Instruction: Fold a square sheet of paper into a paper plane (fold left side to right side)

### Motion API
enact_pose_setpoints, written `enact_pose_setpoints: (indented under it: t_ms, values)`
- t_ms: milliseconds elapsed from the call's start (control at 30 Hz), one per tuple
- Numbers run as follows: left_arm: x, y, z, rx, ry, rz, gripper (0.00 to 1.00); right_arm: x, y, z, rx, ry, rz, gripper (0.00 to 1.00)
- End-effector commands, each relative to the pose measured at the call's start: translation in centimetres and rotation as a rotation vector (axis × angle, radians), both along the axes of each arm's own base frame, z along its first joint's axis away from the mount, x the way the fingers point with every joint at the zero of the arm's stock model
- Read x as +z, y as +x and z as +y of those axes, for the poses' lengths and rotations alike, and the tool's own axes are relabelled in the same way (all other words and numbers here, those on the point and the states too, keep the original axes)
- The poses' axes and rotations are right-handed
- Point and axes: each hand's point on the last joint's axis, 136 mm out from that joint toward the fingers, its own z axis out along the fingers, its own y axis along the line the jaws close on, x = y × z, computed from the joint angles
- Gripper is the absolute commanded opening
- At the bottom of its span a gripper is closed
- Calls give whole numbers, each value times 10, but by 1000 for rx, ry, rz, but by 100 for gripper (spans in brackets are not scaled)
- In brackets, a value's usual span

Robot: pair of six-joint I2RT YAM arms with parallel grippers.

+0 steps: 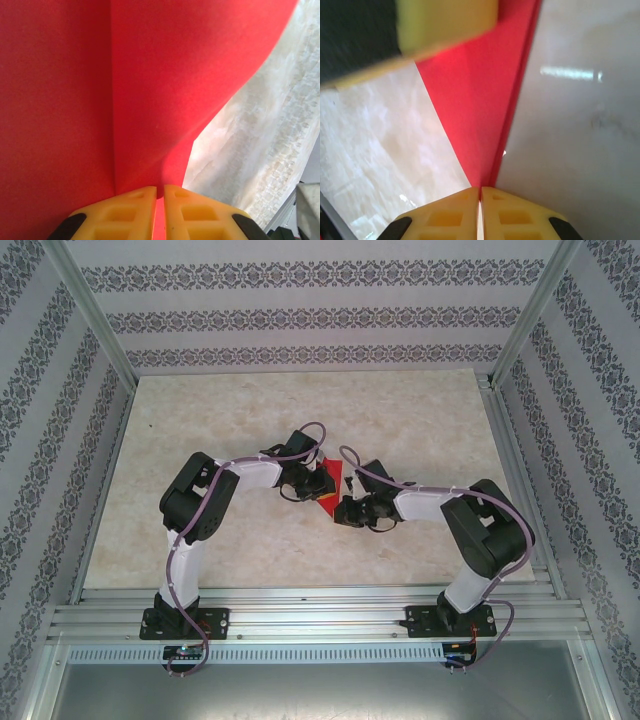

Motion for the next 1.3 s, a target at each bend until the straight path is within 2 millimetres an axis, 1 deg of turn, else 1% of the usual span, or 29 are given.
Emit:
enact_pose_setpoints:
  t_ms: [0,133,200,267,433,567,667,733,900,967,1100,1267]
  values:
    - [-52,-21,28,15,185,88,16,6,-23,-5,15,7,74,12]
    - [-52,-21,27,13,183,86,16,32,1,2,-38,88,0,13]
    - [-51,-22,27,12,182,86,16,39,9,6,-57,112,-24,13]
    - [-52,-21,27,12,183,84,16,41,18,9,-76,127,-43,14]
    - [-51,-22,27,12,179,85,16,29,39,11,-121,99,-67,13]
    - [-52,-22,27,13,179,87,16,17,45,16,-119,85,-55,13]
    - [-52,-23,27,12,179,88,16,5,41,14,-115,52,-27,13]
    - [-52,-22,27,13,180,87,16,-3,35,9,-122,21,-9,13]
    - [-50,-21,27,10,179,80,16,-26,10,-11,-133,-79,70,13]
    - [-48,-19,27,12,178,77,16,-34,-1,-15,-127,-103,100,12]
    - [-43,-11,29,12,187,57,20,-48,-19,-24,-123,-153,155,8]
    - [-36,6,34,21,195,26,22,-54,-32,-31,-117,-194,198,5]
